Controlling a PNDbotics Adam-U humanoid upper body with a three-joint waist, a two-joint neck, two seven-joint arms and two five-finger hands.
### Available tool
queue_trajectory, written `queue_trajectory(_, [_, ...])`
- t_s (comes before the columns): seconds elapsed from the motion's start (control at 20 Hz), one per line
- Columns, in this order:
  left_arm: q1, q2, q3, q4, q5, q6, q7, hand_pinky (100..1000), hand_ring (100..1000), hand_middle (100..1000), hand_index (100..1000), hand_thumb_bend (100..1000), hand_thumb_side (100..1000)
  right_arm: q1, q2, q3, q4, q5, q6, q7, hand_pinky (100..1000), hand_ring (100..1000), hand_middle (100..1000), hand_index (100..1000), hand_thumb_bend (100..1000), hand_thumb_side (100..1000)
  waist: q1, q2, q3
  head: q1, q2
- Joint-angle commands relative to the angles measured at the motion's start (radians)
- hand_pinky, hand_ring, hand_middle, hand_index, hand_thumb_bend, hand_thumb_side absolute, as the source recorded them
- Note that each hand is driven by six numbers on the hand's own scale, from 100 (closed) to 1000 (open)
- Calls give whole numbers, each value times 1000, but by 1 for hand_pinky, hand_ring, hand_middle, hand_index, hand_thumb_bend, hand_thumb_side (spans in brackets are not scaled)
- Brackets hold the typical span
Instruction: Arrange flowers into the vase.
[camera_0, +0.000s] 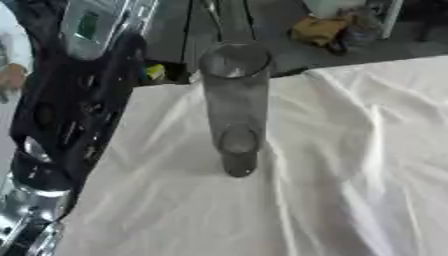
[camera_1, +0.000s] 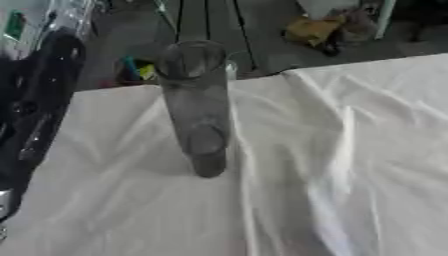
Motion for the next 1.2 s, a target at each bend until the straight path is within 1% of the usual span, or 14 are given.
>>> queue_trajectory(0.05, [-24,8,-8,-26,12,9,9,100,100,100,234,195,887,-12,-21,-2,-19,-7,-2,2,666,561,546,772,100,1000,9,-18,-2,4,5])
queue_trajectory(0.3, [-11,4,-24,-55,34,35,41,100,100,100,236,189,895,-12,-20,-3,-19,-7,-1,2,666,561,545,772,100,1000,10,-15,-3,0,7])
queue_trajectory(0.65, [7,8,-42,-79,22,68,68,100,100,100,238,181,901,-12,-19,-4,-19,-7,-2,1,666,561,544,772,100,1000,11,-14,-4,-3,9])
queue_trajectory(1.2, [26,8,-57,-88,27,86,73,100,100,100,241,172,911,-12,-17,-7,-19,-6,-1,0,666,560,543,772,100,1000,8,-6,-4,-4,1])
